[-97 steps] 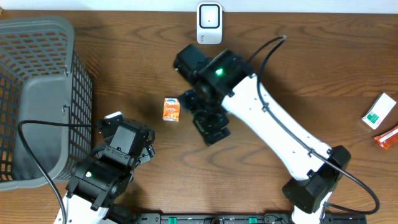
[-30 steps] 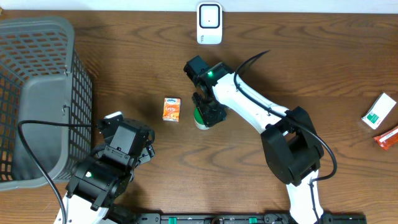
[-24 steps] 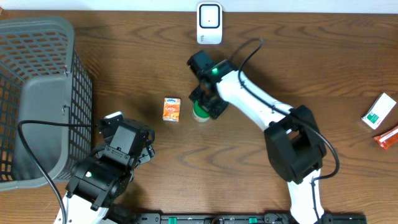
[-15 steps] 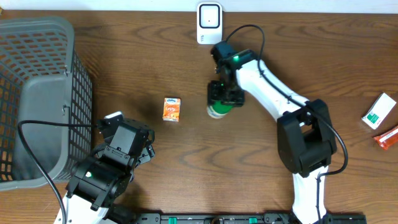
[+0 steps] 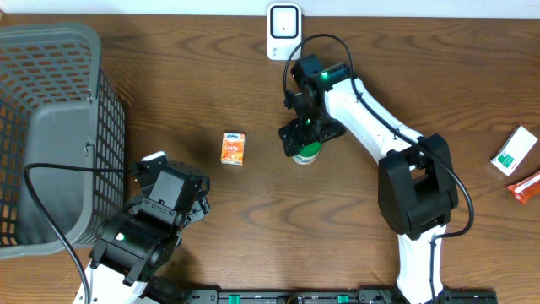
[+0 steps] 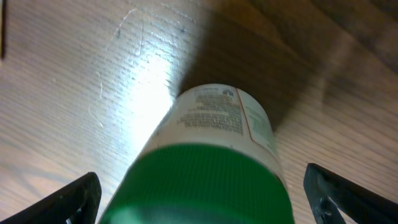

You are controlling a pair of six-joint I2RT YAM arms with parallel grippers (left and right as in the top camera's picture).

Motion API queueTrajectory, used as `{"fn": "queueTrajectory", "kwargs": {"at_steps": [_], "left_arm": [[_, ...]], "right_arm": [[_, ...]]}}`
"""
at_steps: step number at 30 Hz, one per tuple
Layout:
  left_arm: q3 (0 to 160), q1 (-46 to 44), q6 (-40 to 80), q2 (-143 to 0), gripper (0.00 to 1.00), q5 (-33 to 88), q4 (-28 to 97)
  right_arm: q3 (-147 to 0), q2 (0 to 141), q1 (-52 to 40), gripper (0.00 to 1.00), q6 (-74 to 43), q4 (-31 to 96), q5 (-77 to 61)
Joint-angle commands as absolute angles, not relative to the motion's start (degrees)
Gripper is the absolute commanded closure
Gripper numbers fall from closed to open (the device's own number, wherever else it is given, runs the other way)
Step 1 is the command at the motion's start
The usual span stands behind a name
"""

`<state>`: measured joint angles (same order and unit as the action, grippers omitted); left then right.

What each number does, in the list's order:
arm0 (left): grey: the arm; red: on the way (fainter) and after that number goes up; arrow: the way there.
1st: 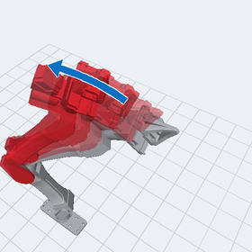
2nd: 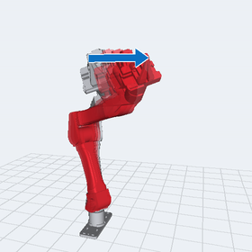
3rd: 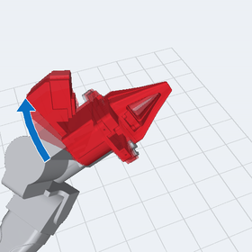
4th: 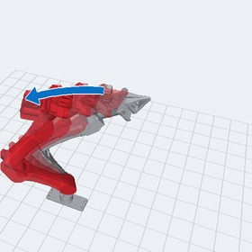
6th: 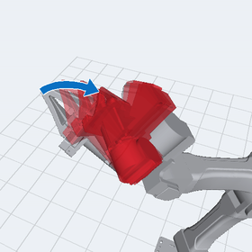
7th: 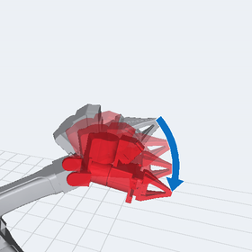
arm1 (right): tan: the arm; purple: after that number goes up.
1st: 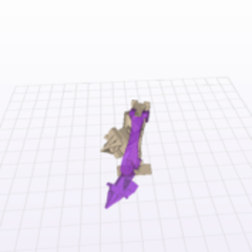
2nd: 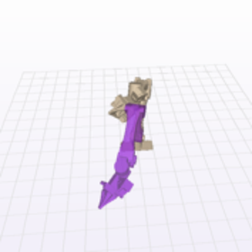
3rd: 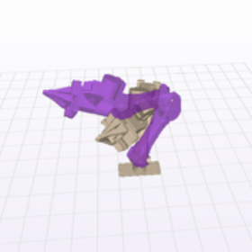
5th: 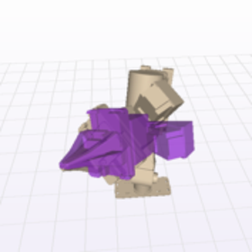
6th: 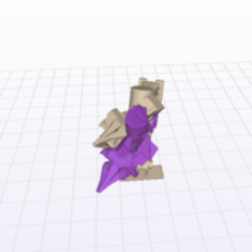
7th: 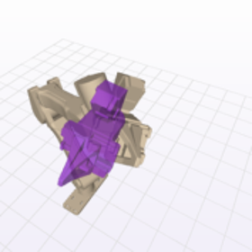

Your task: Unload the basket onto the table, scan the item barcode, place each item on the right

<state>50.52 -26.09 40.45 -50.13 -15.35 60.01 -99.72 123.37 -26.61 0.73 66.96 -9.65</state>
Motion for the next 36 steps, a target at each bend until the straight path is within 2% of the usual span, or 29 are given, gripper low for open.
{"fn": "queueTrajectory", "kwargs": {"at_steps": [1, 3, 8, 13, 19, 27, 36], "left_arm": [[50.52, -26.17, 40.1, -50.15, 0.23, -16.12, 60.2], [50.52, -26.17, 40.1, -50.15, 0.23, -16.12, 60.18], [50.52, -26.17, 40.1, -50.15, 0.23, -16.12, 60.18], [50.52, -26.17, 40.1, -50.15, 0.23, -16.12, 60.18], [50.52, -26.17, 40.1, -50.15, 0.23, -16.12, 60.18], [50.52, -26.17, 40.1, -50.15, 0.23, -16.12, 60.18], [50.52, -26.17, 40.1, -50.15, 0.23, -16.12, 60.18]], "right_arm": [[-104.33, 124.18, -27.86, 0.01, 1.93, 69.73, -7.73], [-107.26, 124.18, -27.86, 0.01, -1.96, 72.84, -6.22], [-114.98, 124.18, -27.79, 0.01, -20.88, 82.11, -3.44], [-116.77, 124.18, -27.0, 0.01, -54.11, 94.13, -3.7], [-112.4, 124.18, -28.1, 0.01, -76.25, 90.15, -3.29], [-110.54, 124.18, -29.12, 0.01, -96.4, 84.38, -3.07], [-109.14, 124.2, -32.77, 0.01, -106.28, 79.77, 5.5]]}}
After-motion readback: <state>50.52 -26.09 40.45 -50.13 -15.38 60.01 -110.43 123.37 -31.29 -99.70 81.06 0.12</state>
